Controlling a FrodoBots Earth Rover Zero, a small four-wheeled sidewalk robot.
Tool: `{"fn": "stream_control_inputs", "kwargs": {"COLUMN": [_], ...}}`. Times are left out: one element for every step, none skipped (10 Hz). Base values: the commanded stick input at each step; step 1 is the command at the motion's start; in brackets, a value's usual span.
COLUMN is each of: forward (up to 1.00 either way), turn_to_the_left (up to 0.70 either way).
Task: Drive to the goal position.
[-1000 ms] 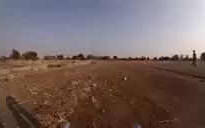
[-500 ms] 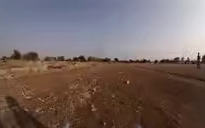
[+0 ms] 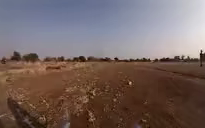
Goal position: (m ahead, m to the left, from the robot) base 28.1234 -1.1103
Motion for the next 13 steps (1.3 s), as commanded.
{"fn": "stream_control_inputs", "kwargs": {"forward": [0.50,0.50,0.50,0.50,0.50,0.50,0.50,0.50,0.50,0.50,0.50,0.50,0.50], "turn_to_the_left": [0.00,0.00,0.00,0.00,0.00,0.00,0.00,0.00,0.00,0.00,0.00,0.00,0.00]}}
